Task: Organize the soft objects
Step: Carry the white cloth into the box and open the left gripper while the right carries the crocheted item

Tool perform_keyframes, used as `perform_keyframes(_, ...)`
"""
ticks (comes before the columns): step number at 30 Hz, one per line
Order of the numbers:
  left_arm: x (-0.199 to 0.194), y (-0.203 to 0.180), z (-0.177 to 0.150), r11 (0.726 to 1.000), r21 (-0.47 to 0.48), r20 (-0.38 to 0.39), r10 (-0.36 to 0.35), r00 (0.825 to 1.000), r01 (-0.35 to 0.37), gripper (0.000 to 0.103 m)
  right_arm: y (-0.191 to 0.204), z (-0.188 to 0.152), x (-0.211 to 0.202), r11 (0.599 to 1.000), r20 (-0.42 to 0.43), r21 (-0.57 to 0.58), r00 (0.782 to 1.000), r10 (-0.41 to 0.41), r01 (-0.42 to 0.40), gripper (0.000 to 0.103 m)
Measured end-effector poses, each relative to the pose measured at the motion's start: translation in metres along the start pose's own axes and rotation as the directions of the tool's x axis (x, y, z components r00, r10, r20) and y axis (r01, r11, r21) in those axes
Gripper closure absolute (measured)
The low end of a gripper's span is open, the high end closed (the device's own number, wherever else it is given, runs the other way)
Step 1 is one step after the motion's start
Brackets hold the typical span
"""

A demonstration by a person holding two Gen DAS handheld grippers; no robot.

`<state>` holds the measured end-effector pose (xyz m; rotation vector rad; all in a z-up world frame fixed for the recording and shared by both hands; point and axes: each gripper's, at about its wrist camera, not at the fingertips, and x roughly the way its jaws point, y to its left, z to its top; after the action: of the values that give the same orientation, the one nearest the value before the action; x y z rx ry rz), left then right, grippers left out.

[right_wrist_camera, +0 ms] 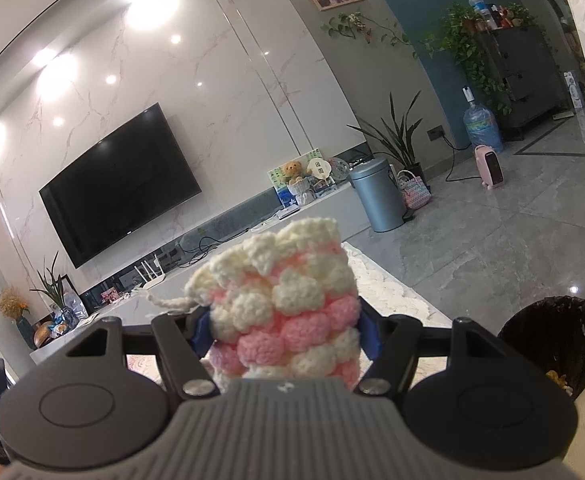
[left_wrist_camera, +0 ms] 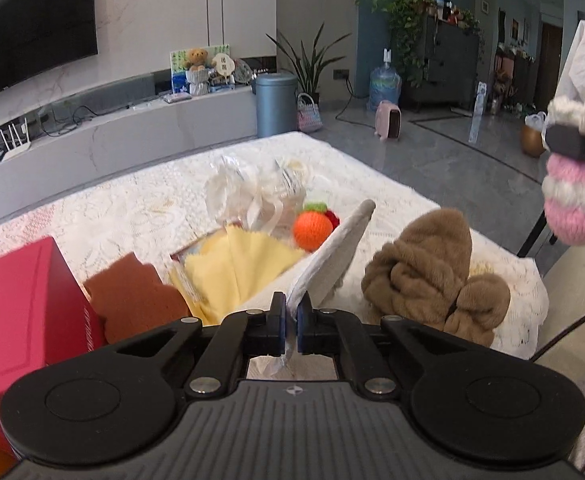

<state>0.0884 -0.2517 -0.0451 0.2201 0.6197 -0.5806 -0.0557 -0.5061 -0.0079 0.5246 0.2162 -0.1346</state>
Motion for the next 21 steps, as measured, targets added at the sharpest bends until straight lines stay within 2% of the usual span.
perform_keyframes(8, -0.031, 0.010, 0.021, 0.999, -0.046, 0.076, 0.017, 0.997, -0.013, 0.098, 0.006, 0.006, -0.005, 0.999, 0.020, -0.027, 0.999, 0.025, -0.025, 0.036)
perform_keyframes(13, -0.057, 0.022, 0.036, 0.997, -0.082, 0.145, 0.019, 0.989, -0.007, 0.098, 0.018, 0.012, -0.014, 0.996, 0.045, -0.073, 0.997, 0.055, -0.052, 0.036)
perform_keyframes(18, -0.090, 0.038, 0.054, 0.992, -0.118, 0.221, 0.072, 0.973, -0.047, 0.098, 0.031, 0.023, -0.028, 0.990, 0.089, -0.110, 0.992, 0.093, -0.083, 0.036)
perform_keyframes(21, -0.116, 0.056, 0.060, 0.986, -0.151, 0.262, 0.111, 0.959, -0.073, 0.098, 0.039, 0.033, -0.040, 0.983, 0.114, -0.120, 0.982, 0.153, -0.140, 0.036)
